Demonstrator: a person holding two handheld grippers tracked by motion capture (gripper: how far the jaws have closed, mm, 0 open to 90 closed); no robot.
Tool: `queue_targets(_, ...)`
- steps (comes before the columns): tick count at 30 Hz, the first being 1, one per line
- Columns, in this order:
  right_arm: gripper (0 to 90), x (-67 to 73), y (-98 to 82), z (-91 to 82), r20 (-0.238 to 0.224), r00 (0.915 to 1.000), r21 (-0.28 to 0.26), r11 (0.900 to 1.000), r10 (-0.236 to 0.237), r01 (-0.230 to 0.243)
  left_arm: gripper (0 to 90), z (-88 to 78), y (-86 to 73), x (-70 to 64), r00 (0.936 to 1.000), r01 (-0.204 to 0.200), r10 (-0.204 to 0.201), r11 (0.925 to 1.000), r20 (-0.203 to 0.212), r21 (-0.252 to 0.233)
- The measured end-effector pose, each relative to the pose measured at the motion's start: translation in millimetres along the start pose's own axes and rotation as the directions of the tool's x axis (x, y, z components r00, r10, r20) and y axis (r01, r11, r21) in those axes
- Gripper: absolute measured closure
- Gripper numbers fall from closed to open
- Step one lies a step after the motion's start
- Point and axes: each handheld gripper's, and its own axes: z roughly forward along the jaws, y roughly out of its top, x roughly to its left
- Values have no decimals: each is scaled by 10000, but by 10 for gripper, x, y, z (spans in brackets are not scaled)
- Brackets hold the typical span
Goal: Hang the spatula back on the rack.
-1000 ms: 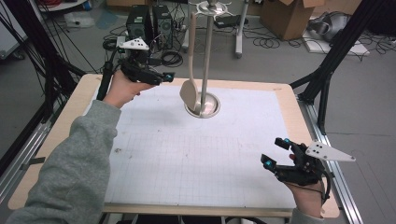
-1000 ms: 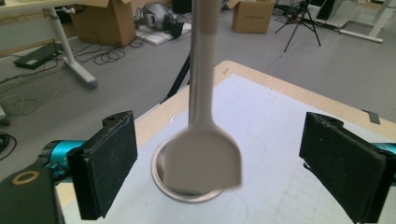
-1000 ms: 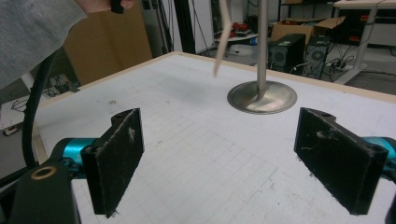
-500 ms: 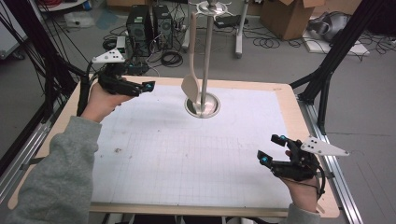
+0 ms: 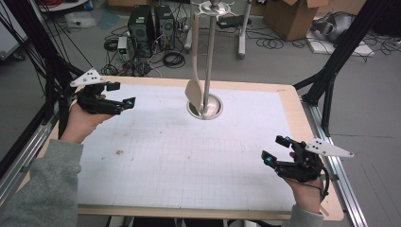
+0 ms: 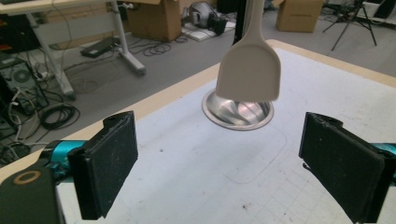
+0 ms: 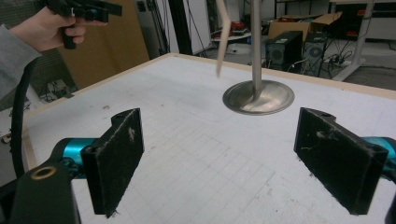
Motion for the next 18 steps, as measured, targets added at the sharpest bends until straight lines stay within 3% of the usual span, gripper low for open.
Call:
queue_targets(3, 148, 1, 0, 20, 36, 10000, -82, 10000, -9, 9, 119, -96, -62, -20, 9999, -54, 57, 9994, 97, -345)
queue_targets(6, 148, -18, -11, 62, 56, 10000, -78, 10000, 41, -40, 119, -191, -130, -37, 9985, -103, 138, 9978, 527, -660)
queue_targets(12, 148, -22, -15, 167, 103, 9999, 6, 10000, -14, 14, 120, -362, -360, -69, 9997, -136, 149, 9973, 176, -723)
queue_targets(18, 148, -11, -1, 201, 226, 9997, -227, 9997, -73, 78, 120, -488, -593, -78, 9997, 233, -220, 9930, 124, -1159)
